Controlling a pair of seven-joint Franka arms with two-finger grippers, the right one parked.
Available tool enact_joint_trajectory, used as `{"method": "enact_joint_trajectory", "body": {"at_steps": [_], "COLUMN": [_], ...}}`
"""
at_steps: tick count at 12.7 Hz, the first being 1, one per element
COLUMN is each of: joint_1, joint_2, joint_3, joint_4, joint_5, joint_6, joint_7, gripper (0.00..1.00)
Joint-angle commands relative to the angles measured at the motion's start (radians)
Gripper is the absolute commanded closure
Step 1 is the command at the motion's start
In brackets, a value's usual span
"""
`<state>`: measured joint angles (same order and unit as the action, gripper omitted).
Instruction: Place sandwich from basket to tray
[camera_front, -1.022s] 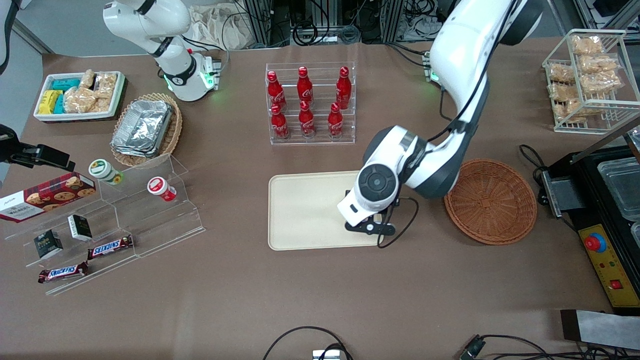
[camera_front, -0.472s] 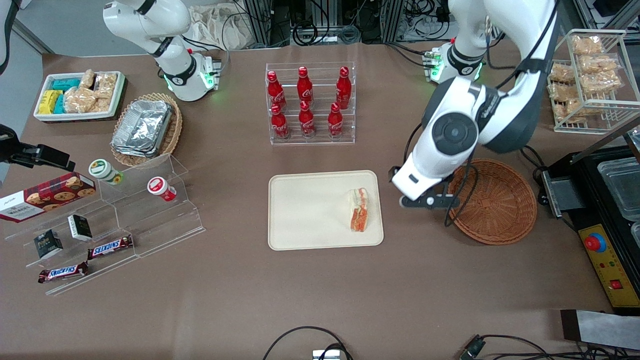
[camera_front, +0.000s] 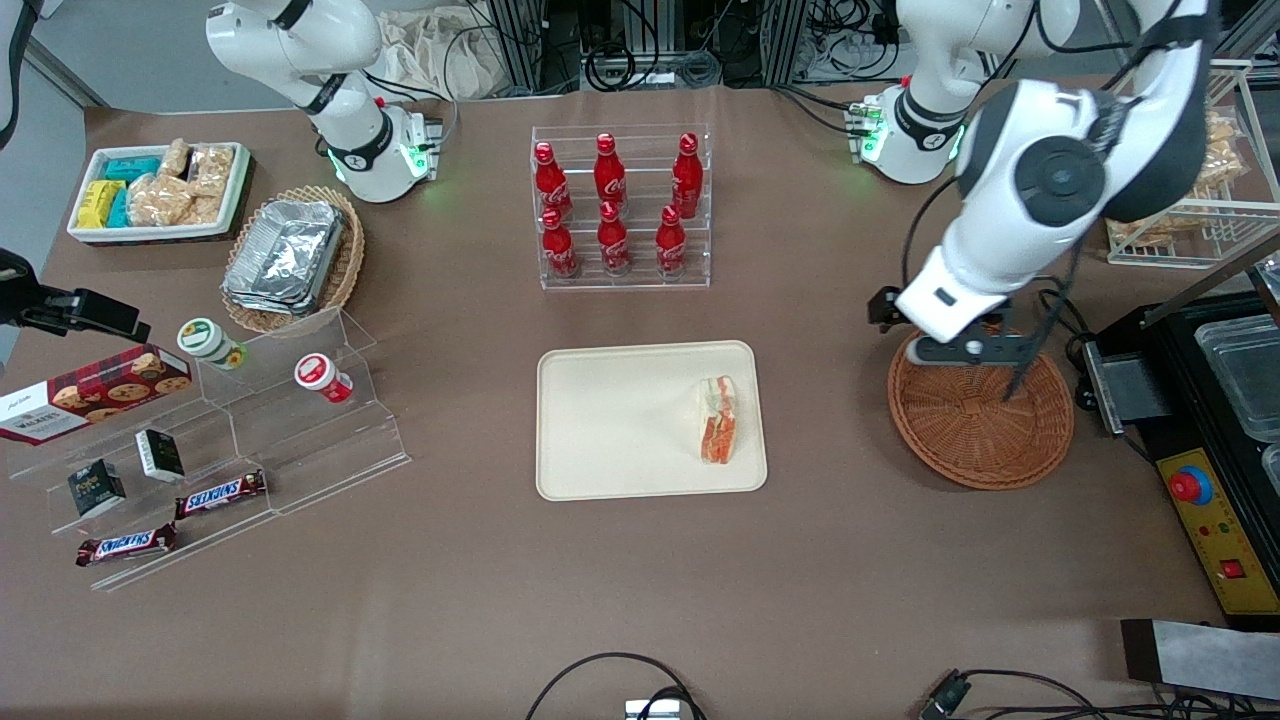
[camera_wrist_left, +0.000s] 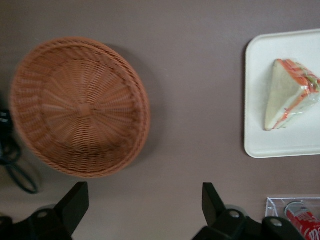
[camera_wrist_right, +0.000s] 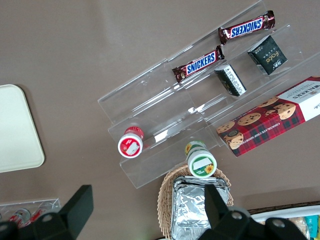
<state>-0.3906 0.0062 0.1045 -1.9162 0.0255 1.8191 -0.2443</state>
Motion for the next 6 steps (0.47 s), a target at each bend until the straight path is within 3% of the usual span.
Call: {"method": "enact_joint_trajectory", "body": {"at_steps": [1, 6], "joint_1": [-0.007, 0.041], "joint_2": [0.026, 0.199], "joint_3": [0.095, 0.192], "joint_4": [0.141, 0.428], "joint_5": [-0.009, -0.073], "joint_6": [-0.124, -0.310], "joint_7": [0.095, 0.097], "gripper": [0.00, 0.00]}}
